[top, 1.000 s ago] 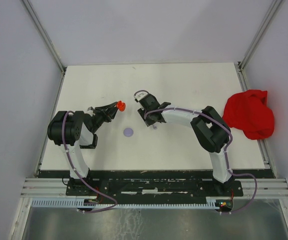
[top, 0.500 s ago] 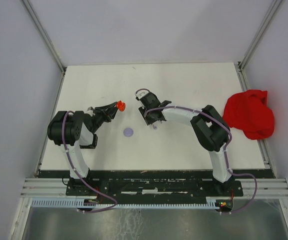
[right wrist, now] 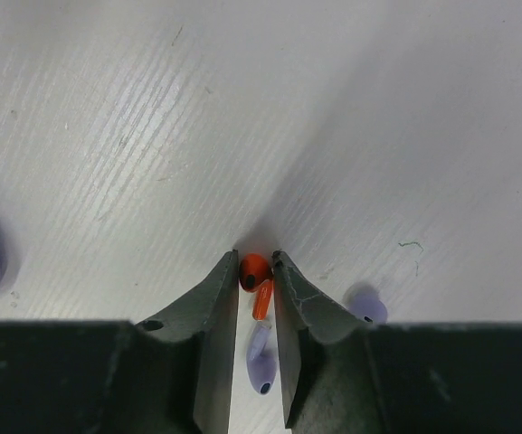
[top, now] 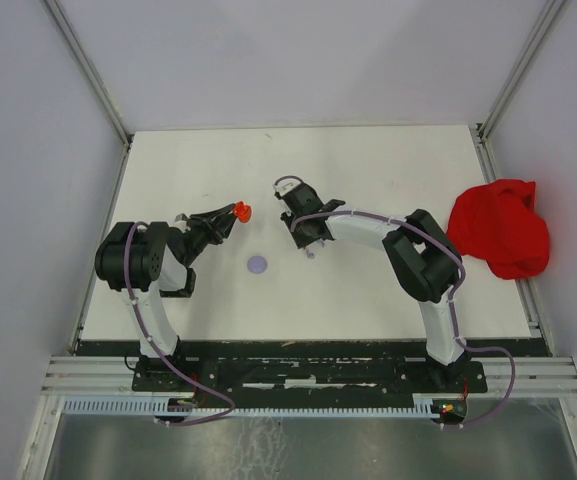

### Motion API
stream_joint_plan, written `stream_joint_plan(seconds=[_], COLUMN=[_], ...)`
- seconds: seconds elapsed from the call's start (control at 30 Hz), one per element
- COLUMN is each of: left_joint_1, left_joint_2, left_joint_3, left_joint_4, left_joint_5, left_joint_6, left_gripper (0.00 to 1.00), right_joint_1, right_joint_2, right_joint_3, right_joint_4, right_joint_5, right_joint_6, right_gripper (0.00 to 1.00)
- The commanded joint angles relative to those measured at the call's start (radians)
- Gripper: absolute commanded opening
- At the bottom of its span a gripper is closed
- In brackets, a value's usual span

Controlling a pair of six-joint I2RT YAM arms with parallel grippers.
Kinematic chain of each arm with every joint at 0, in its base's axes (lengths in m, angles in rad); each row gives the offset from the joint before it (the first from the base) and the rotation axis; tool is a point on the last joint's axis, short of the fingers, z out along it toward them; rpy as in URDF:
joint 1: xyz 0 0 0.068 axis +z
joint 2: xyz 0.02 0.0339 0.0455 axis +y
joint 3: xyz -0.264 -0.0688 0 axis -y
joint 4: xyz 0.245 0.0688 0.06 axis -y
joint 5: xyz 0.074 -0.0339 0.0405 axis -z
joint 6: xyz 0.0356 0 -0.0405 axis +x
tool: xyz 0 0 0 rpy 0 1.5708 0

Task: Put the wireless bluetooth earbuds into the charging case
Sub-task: Pick up the earbud from the center of the board, then place the earbud in the charging case.

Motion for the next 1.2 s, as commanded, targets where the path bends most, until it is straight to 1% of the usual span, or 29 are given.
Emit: stream_joint_plan(seconds=[0.0, 0.17, 0.2, 0.4, 0.47, 0.5, 0.57, 0.7, 0.9, 1.0, 1.13, 1.17], left_joint_1=[0.006, 0.007, 0.007, 0.004, 0.001, -0.002, -0.008, -0.038, -0.091, -0.105, -0.127, -0.133], left_joint_2=[-0.03, -0.03, -0.028, -0.027, -0.029, -0.028, -0.025, -0.003, 0.023, 0.036, 0.053, 0.056], left_joint_3=[0.003, -0.001, -0.001, -0.005, -0.005, -0.004, 0.0, 0.029, 0.066, 0.078, 0.093, 0.099], left_joint_4=[0.21, 0.21, 0.21, 0.209, 0.21, 0.211, 0.209, 0.209, 0.209, 0.209, 0.21, 0.21], left_joint_5=[0.022, 0.021, 0.021, 0.021, 0.021, 0.02, 0.022, 0.037, 0.031, 0.024, 0.014, 0.012], left_joint_6=[0.038, 0.041, 0.043, 0.048, 0.046, 0.045, 0.041, 0.028, 0.015, 0.012, 0.005, 0.005], left_gripper=[0.03, 0.03, 0.03, 0.03, 0.03, 0.03, 0.03, 0.03, 0.03, 0.03, 0.03, 0.03], right_joint_1=[-0.01, -0.009, -0.012, -0.012, -0.013, -0.014, -0.013, -0.013, -0.015, -0.015, -0.014, -0.015], right_joint_2=[0.027, 0.026, 0.021, -0.006, -0.027, -0.039, -0.075, -0.182, -0.351, -0.391, -0.402, -0.396], right_joint_3=[0.024, 0.032, 0.043, 0.101, 0.131, 0.138, 0.139, 0.064, -0.194, -0.292, -0.429, -0.459], right_joint_4=[-0.041, -0.052, -0.055, -0.046, -0.021, -0.001, 0.058, 0.285, 0.762, 0.949, 1.186, 1.279], right_joint_5=[-0.005, -0.002, 0.001, 0.016, 0.023, 0.025, 0.027, 0.001, -0.106, -0.154, -0.215, -0.232], right_joint_6=[0.009, 0.002, -0.006, -0.048, -0.071, -0.085, -0.114, -0.151, -0.199, -0.196, -0.186, -0.185], right_gripper=[0.27, 0.17, 0.13, 0.08, 0.07, 0.05, 0.04, 0.03, 0.02, 0.0, 0.0, 0.0])
